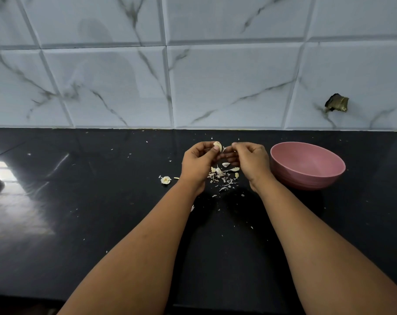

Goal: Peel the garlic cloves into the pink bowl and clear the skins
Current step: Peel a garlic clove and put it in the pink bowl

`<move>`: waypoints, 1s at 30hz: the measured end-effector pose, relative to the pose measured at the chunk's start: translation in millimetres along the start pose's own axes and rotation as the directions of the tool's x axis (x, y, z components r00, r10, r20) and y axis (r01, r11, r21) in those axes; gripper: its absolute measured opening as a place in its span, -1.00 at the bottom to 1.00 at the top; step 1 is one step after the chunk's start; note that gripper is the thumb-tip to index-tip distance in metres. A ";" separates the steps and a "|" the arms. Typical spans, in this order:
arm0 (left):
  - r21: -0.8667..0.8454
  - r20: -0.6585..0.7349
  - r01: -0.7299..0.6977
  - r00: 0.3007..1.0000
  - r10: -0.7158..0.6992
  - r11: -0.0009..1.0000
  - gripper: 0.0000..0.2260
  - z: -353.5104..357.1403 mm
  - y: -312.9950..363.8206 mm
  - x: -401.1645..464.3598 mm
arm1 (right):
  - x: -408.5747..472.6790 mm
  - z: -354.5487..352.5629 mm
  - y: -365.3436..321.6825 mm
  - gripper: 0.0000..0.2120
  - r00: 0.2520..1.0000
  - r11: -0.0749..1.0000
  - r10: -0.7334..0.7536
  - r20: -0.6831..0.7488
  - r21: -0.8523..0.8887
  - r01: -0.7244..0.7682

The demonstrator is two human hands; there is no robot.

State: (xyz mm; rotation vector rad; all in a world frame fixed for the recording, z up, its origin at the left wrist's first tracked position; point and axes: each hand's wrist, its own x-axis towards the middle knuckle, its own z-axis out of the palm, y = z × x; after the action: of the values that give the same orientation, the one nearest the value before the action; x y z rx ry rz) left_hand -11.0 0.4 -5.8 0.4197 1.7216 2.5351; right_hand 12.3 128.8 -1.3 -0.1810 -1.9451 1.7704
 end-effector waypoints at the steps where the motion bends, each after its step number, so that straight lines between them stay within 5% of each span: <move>1: -0.027 -0.013 0.018 1.000 -0.018 0.999 -0.94 0.1 0.9 0.0 | 1.1 -1.1 1.5 -0.75 0.999 0.997 -0.040 -0.032 -0.069 0.038; 5: -0.079 -0.041 0.044 0.998 -0.047 0.996 -0.93 -0.4 2.7 0.1 | -0.1 -5.5 2.4 -0.82 0.980 0.954 -0.196 -0.024 -0.235 0.185; 15: -0.011 -0.049 0.046 0.998 -0.046 0.999 -0.94 -2.5 0.4 0.3 | -3.7 1.3 2.8 -0.88 0.988 0.969 -0.154 0.013 -0.192 0.154; 30: 0.226 -0.007 -0.066 0.998 0.070 0.972 -0.95 -6.4 -5.0 0.5 | -1.8 -2.7 5.6 -0.89 0.975 0.896 -0.221 0.021 -0.390 0.212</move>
State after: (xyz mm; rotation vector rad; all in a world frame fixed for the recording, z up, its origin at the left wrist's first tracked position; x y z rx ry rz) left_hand -13.6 -3.4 -12.5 0.4795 2.0450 2.3991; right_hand 13.8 131.3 -7.1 -0.1130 -2.1902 1.2205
